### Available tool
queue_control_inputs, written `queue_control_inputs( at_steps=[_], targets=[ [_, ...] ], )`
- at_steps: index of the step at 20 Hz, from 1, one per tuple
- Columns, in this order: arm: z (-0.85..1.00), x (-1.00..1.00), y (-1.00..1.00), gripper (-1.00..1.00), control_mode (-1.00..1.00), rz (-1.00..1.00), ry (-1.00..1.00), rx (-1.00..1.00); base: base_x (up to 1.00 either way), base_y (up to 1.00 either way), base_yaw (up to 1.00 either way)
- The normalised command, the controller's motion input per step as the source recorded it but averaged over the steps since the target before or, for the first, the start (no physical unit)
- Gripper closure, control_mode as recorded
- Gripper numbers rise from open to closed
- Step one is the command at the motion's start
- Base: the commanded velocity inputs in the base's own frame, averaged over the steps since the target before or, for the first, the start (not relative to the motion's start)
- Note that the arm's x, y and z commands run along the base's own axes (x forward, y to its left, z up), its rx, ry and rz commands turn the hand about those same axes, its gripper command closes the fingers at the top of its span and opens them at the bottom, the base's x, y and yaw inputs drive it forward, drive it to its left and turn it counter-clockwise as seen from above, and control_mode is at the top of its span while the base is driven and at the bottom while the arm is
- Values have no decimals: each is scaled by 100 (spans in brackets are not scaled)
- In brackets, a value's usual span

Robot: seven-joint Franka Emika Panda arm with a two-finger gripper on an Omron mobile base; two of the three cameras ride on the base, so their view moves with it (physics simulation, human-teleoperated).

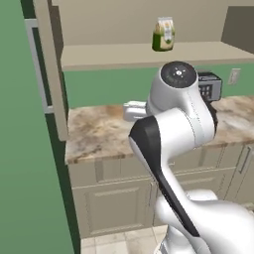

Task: Pick the egg and butter from the fridge and place them by the bowl for mixing.

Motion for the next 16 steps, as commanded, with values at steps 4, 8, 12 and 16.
queue_control_inputs(
  at_steps=[4,8,12,16],
  targets=[
    [0,0,0,100,100,0,0,0,0,-10,-17],
    [0,0,0,100,100,0,0,0,0,0,-3],
    [0,0,0,100,100,0,0,0,38,0,0],
    [0,0,0,100,100,0,0,0,73,-16,0]
  ],
)
